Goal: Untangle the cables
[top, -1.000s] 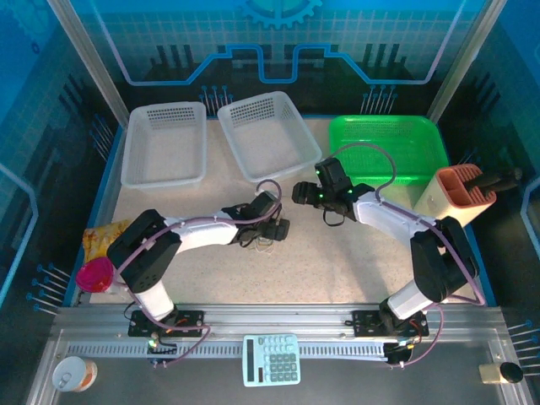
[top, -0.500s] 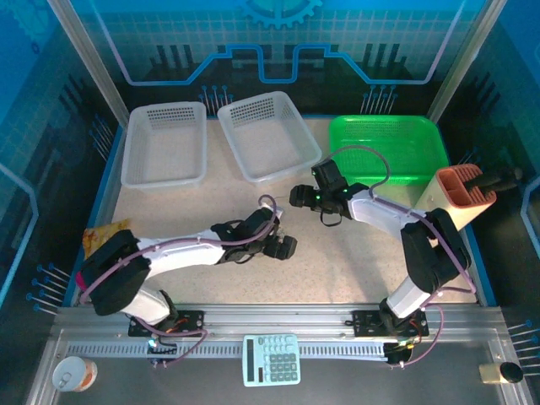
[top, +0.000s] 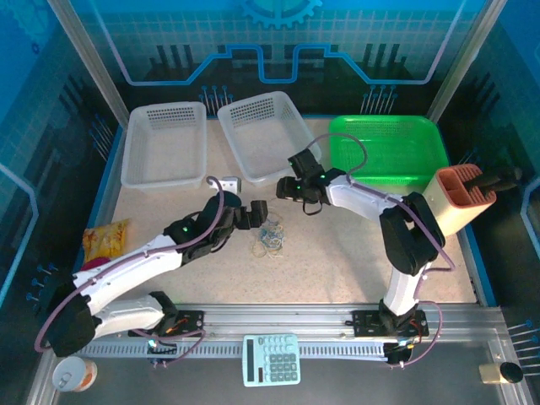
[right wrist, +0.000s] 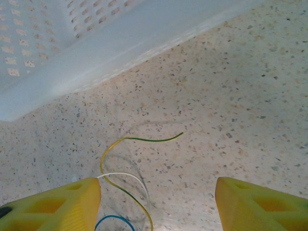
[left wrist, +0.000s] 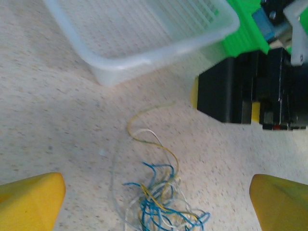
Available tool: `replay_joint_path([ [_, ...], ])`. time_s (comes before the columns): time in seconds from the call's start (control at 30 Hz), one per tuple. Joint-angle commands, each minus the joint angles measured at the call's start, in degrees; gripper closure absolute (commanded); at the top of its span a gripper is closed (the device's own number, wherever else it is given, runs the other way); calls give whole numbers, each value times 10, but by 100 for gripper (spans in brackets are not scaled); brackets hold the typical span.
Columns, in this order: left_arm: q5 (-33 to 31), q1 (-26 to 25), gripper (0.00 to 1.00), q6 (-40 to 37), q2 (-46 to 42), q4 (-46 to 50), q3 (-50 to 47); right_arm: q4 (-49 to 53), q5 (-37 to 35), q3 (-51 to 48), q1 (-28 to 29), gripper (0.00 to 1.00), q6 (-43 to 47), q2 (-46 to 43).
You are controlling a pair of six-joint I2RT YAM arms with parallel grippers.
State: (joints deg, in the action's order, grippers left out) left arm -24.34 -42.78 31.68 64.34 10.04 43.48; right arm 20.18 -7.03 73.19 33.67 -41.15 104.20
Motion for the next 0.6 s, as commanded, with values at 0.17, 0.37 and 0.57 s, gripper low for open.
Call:
replay_joint_path([
  [0.17,-34,9,1,34,-32,16,-32,51,-49,43,16,40,-20,64],
  [0.37,-32,9,1,43,-42,5,-47,49,-54,62,18,41,-24,89],
  [0.57,-27,9,1,48,-42,-9,-57,49,-60,82,18,41,-28,110],
])
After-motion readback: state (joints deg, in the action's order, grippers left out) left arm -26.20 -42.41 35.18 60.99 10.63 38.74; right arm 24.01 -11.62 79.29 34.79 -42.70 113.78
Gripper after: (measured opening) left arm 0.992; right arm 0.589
